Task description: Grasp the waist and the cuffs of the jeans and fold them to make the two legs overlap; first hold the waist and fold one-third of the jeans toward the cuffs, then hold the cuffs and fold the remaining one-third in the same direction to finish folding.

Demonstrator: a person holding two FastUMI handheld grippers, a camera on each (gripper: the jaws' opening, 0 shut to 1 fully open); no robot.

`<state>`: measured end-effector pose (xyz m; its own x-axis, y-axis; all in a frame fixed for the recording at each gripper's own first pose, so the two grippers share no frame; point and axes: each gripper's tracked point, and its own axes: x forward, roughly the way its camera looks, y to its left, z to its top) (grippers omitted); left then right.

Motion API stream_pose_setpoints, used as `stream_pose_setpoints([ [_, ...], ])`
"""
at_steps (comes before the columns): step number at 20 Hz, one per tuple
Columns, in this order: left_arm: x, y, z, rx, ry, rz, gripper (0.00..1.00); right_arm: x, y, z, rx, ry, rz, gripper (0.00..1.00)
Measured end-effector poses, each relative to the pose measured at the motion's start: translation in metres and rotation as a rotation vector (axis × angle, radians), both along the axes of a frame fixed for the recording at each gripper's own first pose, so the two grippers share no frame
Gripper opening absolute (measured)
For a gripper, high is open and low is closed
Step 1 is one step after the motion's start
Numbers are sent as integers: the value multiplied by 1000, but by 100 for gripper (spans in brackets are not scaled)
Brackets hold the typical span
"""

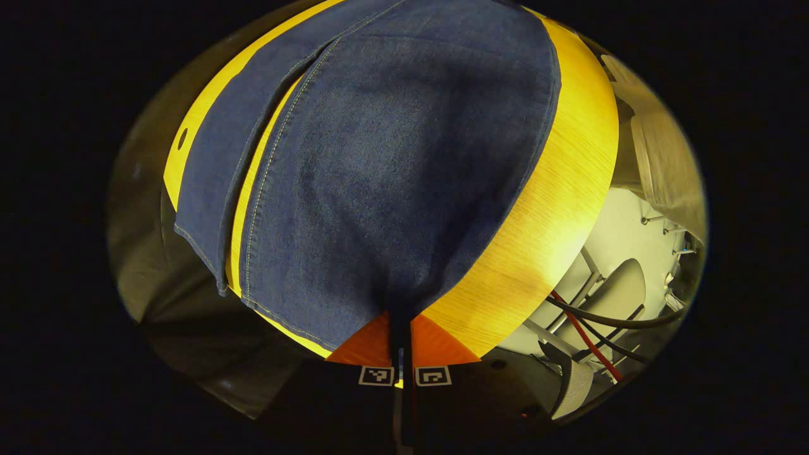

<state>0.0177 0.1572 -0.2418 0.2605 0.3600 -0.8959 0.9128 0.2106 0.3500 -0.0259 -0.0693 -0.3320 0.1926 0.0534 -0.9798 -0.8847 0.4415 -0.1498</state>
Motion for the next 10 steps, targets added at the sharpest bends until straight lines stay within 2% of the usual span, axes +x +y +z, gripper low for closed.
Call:
stream_pose_setpoints([
  [5,-2,-1,1,17,10,29,0,-4,-8,-16,-26,76,46,100],
  [7,-2,-1,1,0,11,53,0,-7,-6,-18,-26,96,68,89],
  [8,-3,0,2,-8,13,69,0,-11,-5,-18,-28,111,72,76],
  [10,-4,-2,1,-10,21,94,0,-11,-5,-17,-38,114,49,88],
])
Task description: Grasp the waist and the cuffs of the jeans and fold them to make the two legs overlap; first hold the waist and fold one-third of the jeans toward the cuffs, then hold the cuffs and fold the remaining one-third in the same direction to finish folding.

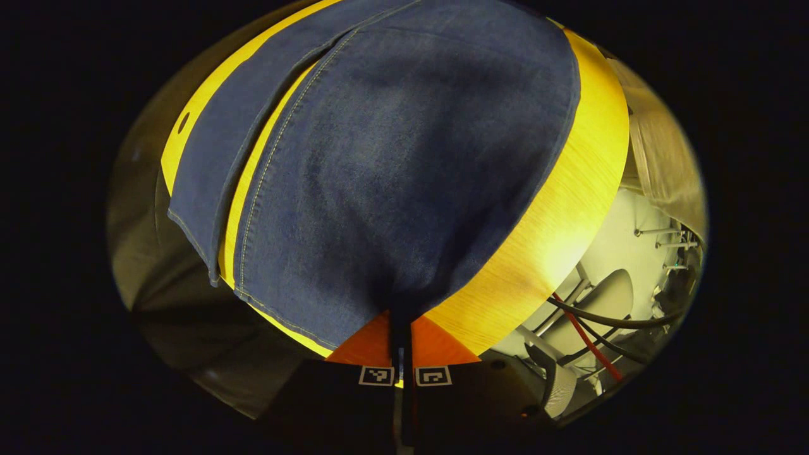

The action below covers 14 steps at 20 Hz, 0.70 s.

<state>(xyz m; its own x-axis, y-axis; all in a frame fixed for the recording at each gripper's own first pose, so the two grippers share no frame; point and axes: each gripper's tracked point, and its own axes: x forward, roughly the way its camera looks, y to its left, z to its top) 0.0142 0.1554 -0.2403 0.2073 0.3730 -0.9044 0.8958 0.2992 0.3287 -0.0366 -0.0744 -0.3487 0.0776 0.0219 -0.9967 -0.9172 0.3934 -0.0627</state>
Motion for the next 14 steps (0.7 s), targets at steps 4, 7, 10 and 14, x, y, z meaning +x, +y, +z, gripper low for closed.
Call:
stream_pose_setpoints([
  [4,0,1,1,20,9,0,0,4,3,1,35,-10,-3,76],
  [7,0,0,0,10,2,24,0,11,1,4,26,-18,-61,60],
  [10,0,0,1,4,-2,51,0,12,8,3,-3,-10,-65,42],
  [14,1,1,2,26,-9,30,0,15,12,4,-3,-25,-127,19],
])
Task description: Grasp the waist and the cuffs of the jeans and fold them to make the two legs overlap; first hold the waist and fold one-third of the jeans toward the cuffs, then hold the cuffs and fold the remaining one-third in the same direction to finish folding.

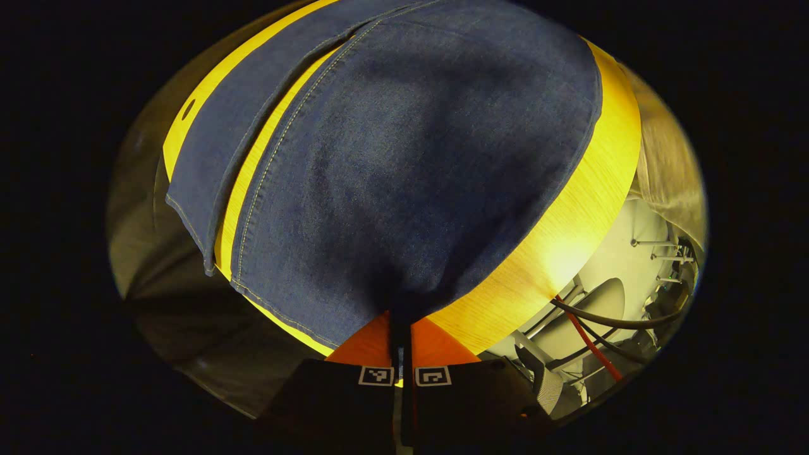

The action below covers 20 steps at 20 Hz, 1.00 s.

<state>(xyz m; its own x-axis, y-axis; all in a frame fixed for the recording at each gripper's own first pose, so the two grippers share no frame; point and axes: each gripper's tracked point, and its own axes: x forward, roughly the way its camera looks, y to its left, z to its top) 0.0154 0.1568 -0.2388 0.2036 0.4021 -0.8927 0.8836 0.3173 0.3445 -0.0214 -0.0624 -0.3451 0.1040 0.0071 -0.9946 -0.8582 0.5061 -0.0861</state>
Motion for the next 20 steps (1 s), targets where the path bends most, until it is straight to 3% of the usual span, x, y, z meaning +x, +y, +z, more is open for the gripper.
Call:
stream_pose_setpoints([
  [4,0,0,0,-5,-28,35,0,7,-4,-1,25,-39,-85,13],
  [5,0,-1,-1,-2,-37,45,0,4,-6,1,22,-55,-107,7],
  [10,0,1,0,26,-21,25,0,5,-9,0,24,-145,-169,4],
  [13,1,-1,8,15,16,74,0,8,-7,7,30,-164,-260,3],
  [17,13,-16,61,13,26,74,0,35,0,59,109,-252,-372,3],
  [20,47,-27,110,50,8,65,0,66,3,101,173,-314,-432,3],
])
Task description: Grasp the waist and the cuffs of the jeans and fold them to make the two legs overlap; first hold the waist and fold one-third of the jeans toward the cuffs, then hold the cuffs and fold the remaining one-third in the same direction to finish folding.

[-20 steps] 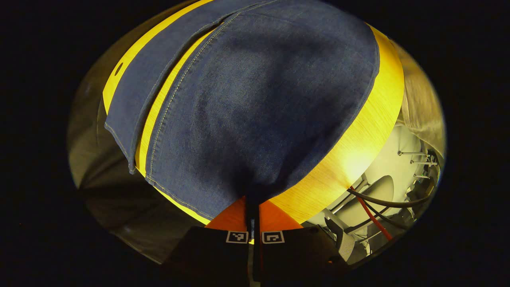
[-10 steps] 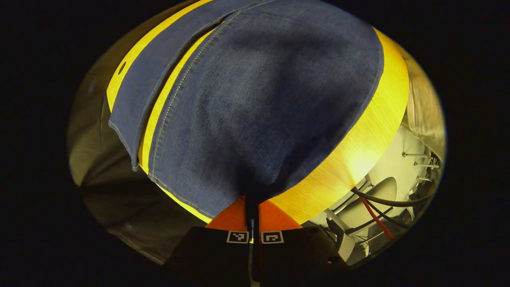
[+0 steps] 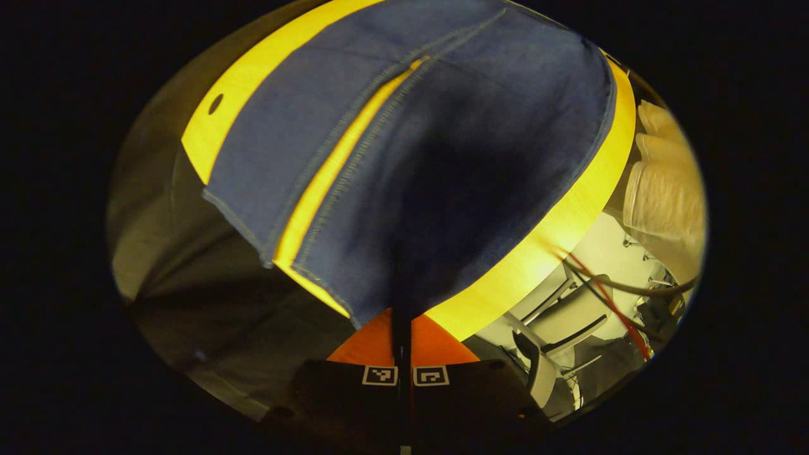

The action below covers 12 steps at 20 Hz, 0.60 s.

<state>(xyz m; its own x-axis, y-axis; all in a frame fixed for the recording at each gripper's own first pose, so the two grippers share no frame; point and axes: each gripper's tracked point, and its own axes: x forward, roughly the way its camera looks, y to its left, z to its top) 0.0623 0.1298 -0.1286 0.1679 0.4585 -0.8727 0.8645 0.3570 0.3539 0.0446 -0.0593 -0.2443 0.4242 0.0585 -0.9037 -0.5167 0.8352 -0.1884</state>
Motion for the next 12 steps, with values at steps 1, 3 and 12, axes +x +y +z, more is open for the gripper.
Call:
stream_pose_setpoints([
  [1,15,-6,14,14,-8,-12,0,7,2,10,25,-17,-19,3],
  [3,46,-15,38,50,-34,-25,0,29,1,28,66,-34,-59,2],
  [12,199,-37,50,226,-99,-90,0,175,16,28,145,-45,-114,3],
])
